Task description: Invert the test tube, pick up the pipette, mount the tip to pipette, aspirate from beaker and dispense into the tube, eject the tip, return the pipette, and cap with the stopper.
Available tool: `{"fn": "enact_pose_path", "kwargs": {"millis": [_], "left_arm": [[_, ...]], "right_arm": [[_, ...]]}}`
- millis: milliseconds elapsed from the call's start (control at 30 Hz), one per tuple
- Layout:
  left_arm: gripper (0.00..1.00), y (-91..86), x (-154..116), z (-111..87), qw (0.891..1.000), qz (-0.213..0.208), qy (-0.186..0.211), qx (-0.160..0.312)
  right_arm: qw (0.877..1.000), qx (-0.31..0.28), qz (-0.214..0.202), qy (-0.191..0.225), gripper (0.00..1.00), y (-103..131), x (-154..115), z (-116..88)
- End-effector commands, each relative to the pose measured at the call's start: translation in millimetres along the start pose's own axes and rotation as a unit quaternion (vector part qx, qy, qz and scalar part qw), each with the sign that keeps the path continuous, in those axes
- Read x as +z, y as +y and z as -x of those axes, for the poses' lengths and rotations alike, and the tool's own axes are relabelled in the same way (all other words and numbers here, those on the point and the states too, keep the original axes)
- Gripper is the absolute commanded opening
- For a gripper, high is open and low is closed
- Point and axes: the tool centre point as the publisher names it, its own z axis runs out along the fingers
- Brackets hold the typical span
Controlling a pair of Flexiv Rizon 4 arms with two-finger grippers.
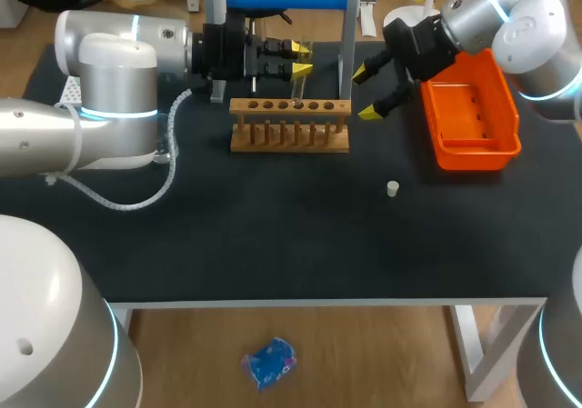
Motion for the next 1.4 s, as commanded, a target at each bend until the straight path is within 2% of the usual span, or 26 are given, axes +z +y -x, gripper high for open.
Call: {"fn": "enact_pose_path", "kwargs": {"millis": [33,833,1067,1100,1400], "left_arm": [[0.0,7.1,3.6,5.1,1.0,-0.004,0.004,-0.006],[0.0,28.8,1.8,35.7,0.998,-0.012,-0.002,-0.056],[0.0,36.3,2.4,40.9,0.997,-0.016,-0.003,-0.072],[0.0,37.8,2.8,41.3,0.996,-0.021,-0.003,-0.086],[0.0,45.5,2.1,46.5,0.995,-0.017,-0.006,-0.096]], "right_arm": [[1.0,-0.001,0.003,0.007,1.0,-2.6,8.0,9.3],[1.0,-0.013,-0.01,0.008,1.0,-9.5,16.0,17.2],[1.0,-0.013,-0.01,0.008,1.0,-9.5,16.0,17.2],[1.0,-0.013,-0.01,0.008,1.0,-9.5,16.0,17.2],[1.0,-0.013,-0.01,0.008,1.0,-9.5,16.0,17.2]]}}
